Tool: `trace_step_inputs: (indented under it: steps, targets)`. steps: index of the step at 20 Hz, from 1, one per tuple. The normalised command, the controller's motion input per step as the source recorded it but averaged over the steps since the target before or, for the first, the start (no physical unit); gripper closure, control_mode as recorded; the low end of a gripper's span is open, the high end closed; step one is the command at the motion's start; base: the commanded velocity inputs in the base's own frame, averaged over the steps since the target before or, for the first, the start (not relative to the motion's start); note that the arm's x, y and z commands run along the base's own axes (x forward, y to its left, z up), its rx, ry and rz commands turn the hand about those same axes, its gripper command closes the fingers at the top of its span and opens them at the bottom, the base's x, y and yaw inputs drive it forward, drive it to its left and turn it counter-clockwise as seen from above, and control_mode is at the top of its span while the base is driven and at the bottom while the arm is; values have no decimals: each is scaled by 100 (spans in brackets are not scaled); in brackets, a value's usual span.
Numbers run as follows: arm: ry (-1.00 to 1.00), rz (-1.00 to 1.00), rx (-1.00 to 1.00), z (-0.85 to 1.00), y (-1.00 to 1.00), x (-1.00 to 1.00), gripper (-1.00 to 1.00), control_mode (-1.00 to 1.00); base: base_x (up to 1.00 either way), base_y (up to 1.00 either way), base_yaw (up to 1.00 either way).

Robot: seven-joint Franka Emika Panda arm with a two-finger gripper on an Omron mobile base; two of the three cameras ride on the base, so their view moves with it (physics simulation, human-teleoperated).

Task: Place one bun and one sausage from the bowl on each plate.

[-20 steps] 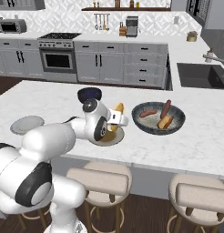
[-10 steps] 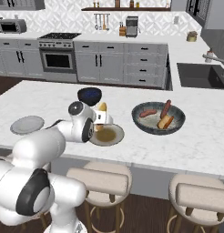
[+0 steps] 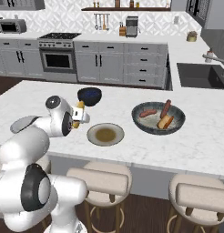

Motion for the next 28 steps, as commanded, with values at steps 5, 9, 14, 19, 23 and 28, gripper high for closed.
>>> trace_step_inputs:
  steps: [5,9,14,19,23,28]
  targets:
    - [18,5,7,6,100,12,100,-100,0,0,0]
    - [30,4,2,-4,100,3,100,-100,0,0,0]
    - [17,3,15,-5,72,2,100,-100,0,0,0]
    - [7,2,25,-35,58,0,100,-100,0,0,0]
    - [-1,0,-2,-12,100,17,100,-100,0,0,0]
    - [-1,-3,-7,0,86,39,100,-100,0,0,0]
